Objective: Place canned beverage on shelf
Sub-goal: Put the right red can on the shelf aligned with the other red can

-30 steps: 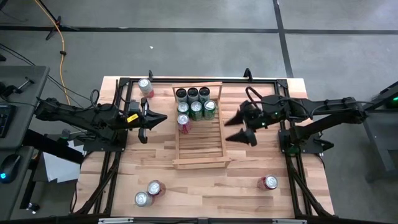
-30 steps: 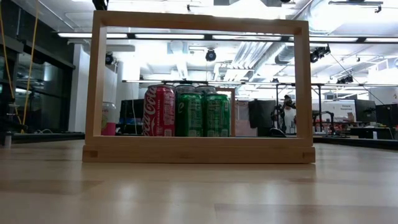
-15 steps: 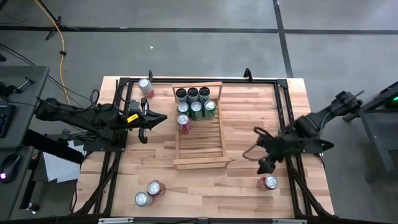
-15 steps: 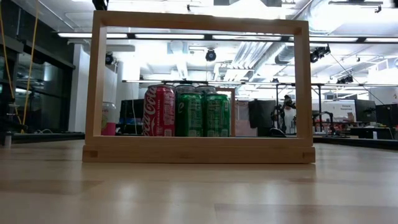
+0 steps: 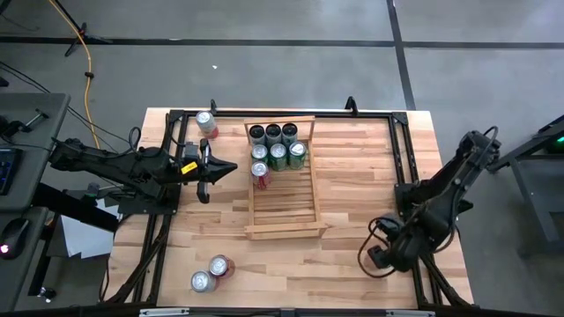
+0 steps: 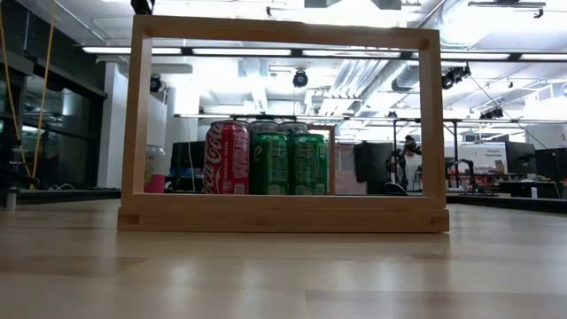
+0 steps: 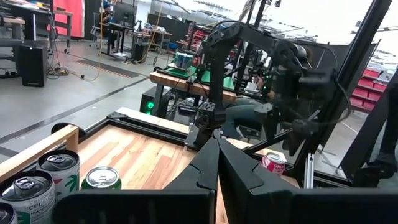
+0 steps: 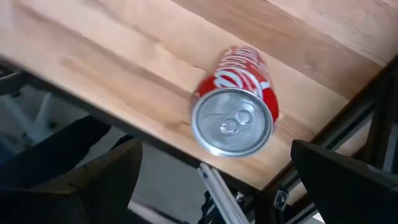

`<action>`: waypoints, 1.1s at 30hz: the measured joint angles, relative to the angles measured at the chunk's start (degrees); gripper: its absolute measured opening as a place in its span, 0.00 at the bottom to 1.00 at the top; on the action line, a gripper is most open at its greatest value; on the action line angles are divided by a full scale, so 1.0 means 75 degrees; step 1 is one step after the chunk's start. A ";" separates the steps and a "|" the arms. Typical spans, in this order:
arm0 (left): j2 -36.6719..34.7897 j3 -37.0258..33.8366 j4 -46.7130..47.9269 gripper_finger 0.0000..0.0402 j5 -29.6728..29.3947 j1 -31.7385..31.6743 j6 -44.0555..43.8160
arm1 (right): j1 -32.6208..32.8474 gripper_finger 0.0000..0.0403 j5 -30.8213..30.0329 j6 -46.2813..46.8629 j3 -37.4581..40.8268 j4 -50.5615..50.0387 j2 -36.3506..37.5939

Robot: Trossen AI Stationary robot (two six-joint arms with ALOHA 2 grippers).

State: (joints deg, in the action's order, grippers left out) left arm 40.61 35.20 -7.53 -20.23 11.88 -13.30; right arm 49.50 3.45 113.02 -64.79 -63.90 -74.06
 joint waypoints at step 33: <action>0.0001 0.0003 0.0033 0.00 -0.0223 0.0000 -0.0003 | -0.0103 0.98 0.0528 0.2404 0.0000 0.0304 -0.2428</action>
State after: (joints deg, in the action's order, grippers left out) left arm 40.62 35.22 -7.28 -21.90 11.88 -13.32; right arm 48.73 7.41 131.05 -64.79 -61.63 -92.27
